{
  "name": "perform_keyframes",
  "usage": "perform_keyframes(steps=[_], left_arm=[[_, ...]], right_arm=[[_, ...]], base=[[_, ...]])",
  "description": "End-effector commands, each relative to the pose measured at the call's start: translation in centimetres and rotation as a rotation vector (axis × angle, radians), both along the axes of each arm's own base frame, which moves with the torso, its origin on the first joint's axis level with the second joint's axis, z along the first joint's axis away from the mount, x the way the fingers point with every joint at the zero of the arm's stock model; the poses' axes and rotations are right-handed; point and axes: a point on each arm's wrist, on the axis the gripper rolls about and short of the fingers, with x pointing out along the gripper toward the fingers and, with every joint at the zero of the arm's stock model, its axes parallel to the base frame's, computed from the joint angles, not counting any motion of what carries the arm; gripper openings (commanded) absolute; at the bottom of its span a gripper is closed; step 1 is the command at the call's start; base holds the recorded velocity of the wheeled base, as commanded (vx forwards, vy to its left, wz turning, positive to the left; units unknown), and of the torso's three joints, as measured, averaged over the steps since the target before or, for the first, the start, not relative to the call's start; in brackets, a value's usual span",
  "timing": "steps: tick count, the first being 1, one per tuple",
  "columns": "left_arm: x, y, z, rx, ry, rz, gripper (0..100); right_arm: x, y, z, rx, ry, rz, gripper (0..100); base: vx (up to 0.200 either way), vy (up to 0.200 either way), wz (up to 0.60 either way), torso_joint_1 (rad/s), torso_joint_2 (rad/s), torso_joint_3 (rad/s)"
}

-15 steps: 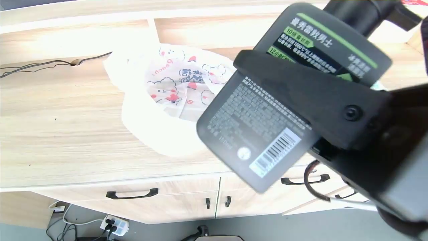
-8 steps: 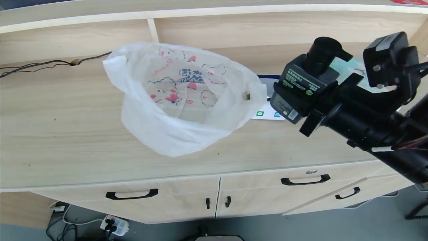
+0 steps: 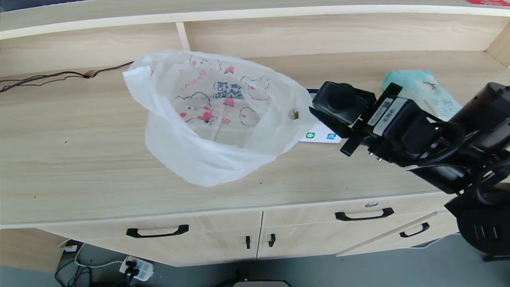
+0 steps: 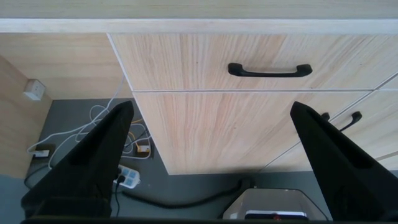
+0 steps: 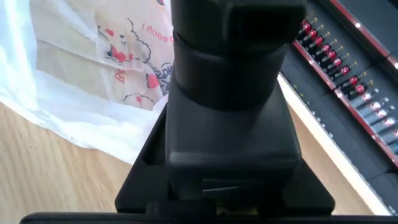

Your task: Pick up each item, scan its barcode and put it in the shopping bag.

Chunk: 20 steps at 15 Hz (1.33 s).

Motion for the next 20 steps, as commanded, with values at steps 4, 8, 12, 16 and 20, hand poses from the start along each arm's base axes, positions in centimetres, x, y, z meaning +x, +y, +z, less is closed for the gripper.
perform_keyframes(steps=[4,8,12,16,20], left_arm=[[0.0,0.0,0.0,-0.003,-0.001,0.001,100],[0.0,0.0,0.0,-0.003,-0.001,0.001,100],[0.0,0.0,0.0,-0.002,-0.001,-0.001,100],[0.0,0.0,0.0,-0.002,-0.001,0.001,100],[0.0,0.0,0.0,-0.002,-0.001,-0.001,100]], right_arm=[[3.8,-0.9,-0.1,-0.086,-0.106,0.021,0],[6.3,-4.6,1.5,-0.115,-0.175,-0.008,0],[8.3,-3.0,1.6,-0.077,-0.171,0.011,0],[9.4,-2.8,1.7,-0.078,-0.156,0.008,0],[9.4,-2.9,1.3,-0.103,-0.165,0.02,0]], base=[[0.0,0.0,0.0,0.0,0.0,0.0],[0.0,0.0,0.0,0.0,0.0,0.0],[0.0,0.0,0.0,0.0,0.0,0.0],[0.0,0.0,0.0,0.0,0.0,0.0],[0.0,0.0,0.0,0.0,0.0,0.0]])
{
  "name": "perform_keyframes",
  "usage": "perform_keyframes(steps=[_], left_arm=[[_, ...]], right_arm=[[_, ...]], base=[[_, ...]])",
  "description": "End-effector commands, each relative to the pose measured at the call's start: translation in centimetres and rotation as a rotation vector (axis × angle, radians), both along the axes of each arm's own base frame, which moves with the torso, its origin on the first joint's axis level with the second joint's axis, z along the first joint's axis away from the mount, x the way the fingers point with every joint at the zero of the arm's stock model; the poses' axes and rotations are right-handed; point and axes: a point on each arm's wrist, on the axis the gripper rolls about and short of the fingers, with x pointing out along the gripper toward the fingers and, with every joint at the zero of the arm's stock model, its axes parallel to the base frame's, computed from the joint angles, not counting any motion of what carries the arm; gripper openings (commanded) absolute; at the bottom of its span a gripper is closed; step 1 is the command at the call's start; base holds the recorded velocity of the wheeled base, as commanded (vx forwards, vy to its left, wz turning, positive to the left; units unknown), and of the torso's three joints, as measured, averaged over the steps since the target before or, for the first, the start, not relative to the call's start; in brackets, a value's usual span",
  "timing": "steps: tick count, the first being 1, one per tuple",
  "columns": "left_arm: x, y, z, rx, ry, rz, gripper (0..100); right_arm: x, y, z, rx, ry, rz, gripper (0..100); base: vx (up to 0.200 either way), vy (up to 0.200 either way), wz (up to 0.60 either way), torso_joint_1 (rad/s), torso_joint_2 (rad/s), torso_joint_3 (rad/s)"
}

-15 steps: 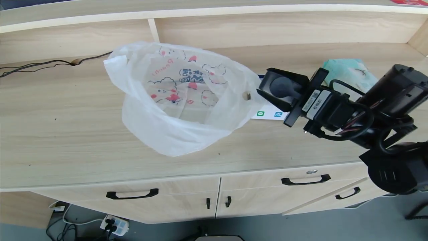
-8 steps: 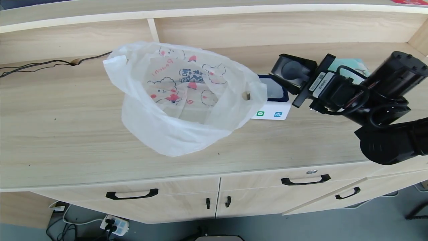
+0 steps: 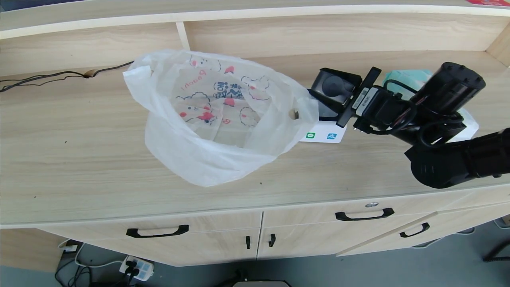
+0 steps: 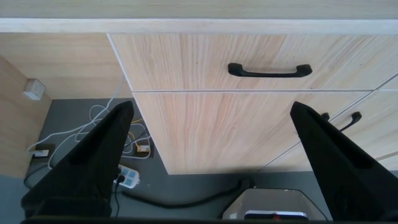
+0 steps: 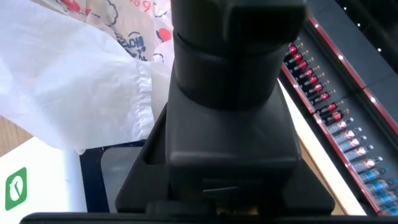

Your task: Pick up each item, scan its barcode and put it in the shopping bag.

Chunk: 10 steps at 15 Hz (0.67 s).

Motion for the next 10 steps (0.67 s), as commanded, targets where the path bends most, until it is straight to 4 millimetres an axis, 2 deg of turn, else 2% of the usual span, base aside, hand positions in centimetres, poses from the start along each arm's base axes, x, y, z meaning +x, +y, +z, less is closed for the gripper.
perform_keyframes(steps=[1,7,9,10], left_arm=[[0.0,0.0,0.0,0.0,0.0,0.001,100],[0.0,0.0,0.0,0.0,0.0,-0.001,100],[0.0,0.0,0.0,0.0,0.0,0.001,100],[0.0,0.0,0.0,0.0,0.0,0.001,100]], right_arm=[[-0.1,-0.1,0.1,0.001,-0.002,-0.005,0],[-0.3,0.2,0.3,0.007,-0.002,0.004,0],[-1.0,0.5,0.9,0.006,-0.006,0.025,0],[-2.5,0.1,2.1,0.025,0.001,0.024,0]], base=[[0.0,0.0,0.0,0.0,0.0,0.0],[0.0,0.0,0.0,0.0,0.0,0.0],[0.0,0.0,0.0,0.0,0.0,0.0],[0.0,0.0,0.0,0.0,0.0,0.0]])
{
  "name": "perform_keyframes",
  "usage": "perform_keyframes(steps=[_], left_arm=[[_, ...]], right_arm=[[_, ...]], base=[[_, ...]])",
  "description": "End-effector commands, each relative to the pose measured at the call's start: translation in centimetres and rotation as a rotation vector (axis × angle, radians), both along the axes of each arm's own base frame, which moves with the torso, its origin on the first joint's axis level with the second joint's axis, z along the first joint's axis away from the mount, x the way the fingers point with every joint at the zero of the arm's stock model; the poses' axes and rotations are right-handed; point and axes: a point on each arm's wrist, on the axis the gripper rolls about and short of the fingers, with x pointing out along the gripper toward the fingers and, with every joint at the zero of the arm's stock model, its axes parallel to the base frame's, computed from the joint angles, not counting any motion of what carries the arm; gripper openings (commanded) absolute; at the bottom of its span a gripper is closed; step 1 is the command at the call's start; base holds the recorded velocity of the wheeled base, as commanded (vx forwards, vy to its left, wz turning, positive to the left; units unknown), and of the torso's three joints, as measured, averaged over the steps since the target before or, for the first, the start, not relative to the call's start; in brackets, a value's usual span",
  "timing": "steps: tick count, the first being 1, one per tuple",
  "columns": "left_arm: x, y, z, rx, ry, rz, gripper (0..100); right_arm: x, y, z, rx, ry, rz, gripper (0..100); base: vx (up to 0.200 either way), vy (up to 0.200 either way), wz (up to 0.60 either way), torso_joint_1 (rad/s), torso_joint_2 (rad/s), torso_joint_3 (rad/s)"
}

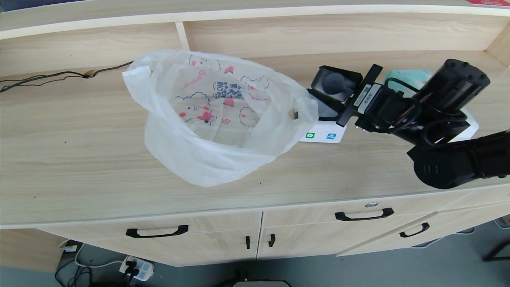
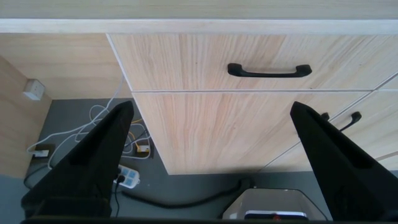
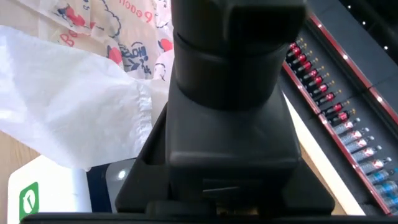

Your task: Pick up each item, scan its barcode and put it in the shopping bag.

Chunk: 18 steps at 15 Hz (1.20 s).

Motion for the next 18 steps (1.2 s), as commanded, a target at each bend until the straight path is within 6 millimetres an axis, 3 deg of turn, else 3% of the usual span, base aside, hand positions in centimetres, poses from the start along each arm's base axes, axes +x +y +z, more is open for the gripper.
perform_keyframes(steps=[1,2,4,5,6,9,11,18], left_arm=[[0.0,0.0,0.0,0.0,0.0,0.001,100],[0.0,0.0,0.0,0.0,0.0,0.001,100],[0.0,0.0,0.0,0.0,0.0,0.001,100],[0.0,0.0,0.0,0.0,0.0,0.001,100],[0.0,0.0,0.0,0.0,0.0,0.001,100],[0.0,0.0,0.0,0.001,0.0,-0.001,100],[0.0,0.0,0.0,0.001,0.0,0.001,100],[0.0,0.0,0.0,0.003,-0.001,-0.001,100]], right_arm=[[-2.9,-0.8,2.4,0.065,0.023,-0.017,0],[-4.1,-0.6,2.8,0.119,0.075,-0.025,0],[-8.9,1.6,3.4,0.303,0.247,0.0,0],[-10.7,3.1,2.7,0.356,0.342,0.027,0],[-13.2,5.2,0.6,0.436,0.512,0.048,0],[-18.4,7.6,-2.0,0.609,0.756,0.03,0],[-19.3,7.2,-1.2,0.646,0.749,0.036,0],[-19.2,5.7,0.0,0.727,0.735,0.014,0]], base=[[0.0,0.0,0.0,0.0,0.0,0.0],[0.0,0.0,0.0,0.0,0.0,0.0],[0.0,0.0,0.0,0.0,0.0,0.0],[0.0,0.0,0.0,0.0,0.0,0.0],[0.0,0.0,0.0,0.0,0.0,0.0],[0.0,0.0,0.0,0.0,0.0,0.0],[0.0,0.0,0.0,0.0,0.0,0.0],[0.0,0.0,0.6,0.003,0.0,0.004]])
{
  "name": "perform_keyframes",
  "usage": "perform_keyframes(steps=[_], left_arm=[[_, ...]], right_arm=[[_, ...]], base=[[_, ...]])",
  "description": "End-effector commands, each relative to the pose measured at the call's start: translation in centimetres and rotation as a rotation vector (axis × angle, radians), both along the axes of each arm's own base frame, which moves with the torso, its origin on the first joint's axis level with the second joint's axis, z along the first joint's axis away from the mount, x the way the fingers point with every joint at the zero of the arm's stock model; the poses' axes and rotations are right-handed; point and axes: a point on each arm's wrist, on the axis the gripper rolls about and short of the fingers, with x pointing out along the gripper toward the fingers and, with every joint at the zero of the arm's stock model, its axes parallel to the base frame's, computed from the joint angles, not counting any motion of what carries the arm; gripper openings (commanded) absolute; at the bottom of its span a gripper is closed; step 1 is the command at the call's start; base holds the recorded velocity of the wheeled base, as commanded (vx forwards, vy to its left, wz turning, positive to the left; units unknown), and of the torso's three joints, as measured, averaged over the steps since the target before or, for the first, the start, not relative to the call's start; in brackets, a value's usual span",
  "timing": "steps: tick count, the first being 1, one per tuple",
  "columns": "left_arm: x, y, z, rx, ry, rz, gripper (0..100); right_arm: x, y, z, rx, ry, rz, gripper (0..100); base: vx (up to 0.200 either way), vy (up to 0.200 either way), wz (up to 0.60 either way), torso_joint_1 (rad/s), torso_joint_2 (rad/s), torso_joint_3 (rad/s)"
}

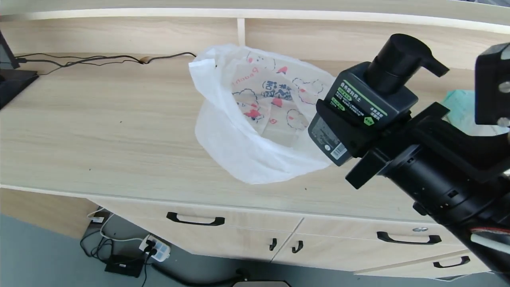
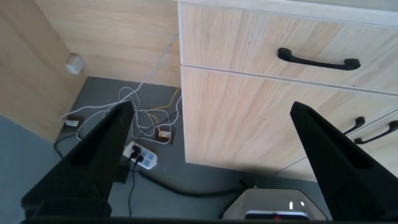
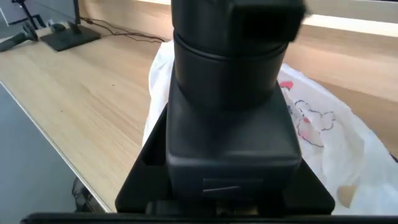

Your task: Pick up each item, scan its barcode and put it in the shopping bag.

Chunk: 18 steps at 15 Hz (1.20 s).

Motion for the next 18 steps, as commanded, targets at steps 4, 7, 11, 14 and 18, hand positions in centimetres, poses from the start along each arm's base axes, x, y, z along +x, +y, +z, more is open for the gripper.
perform_keyframes(steps=[4,7,11,14,18], left_arm=[[0.0,0.0,0.0,0.001,0.0,0.0,100],[0.0,0.0,0.0,-0.001,0.0,0.001,100],[0.0,0.0,0.0,0.015,-0.002,0.0,100],[0.0,0.0,0.0,0.035,-0.002,-0.001,100],[0.0,0.0,0.0,0.053,-0.002,-0.001,100]], right_arm=[[4.3,-4.7,0.4,0.105,0.046,-0.137,0],[6.6,-6.5,0.8,0.063,0.077,-0.102,0],[8.3,-6.5,2.1,0.25,0.15,-0.012,0],[10.4,-5.2,0.6,0.32,0.266,0.024,0],[11.5,-4.1,-0.1,0.511,0.416,0.107,0]], base=[[0.0,0.0,0.6,0.001,0.0,0.001],[0.0,0.0,0.0,0.0,0.0,0.0],[0.0,0.0,0.0,0.0,0.0,0.0],[0.0,0.0,0.0,0.0,0.0,0.0],[0.0,0.0,0.0,0.0,0.0,0.0]])
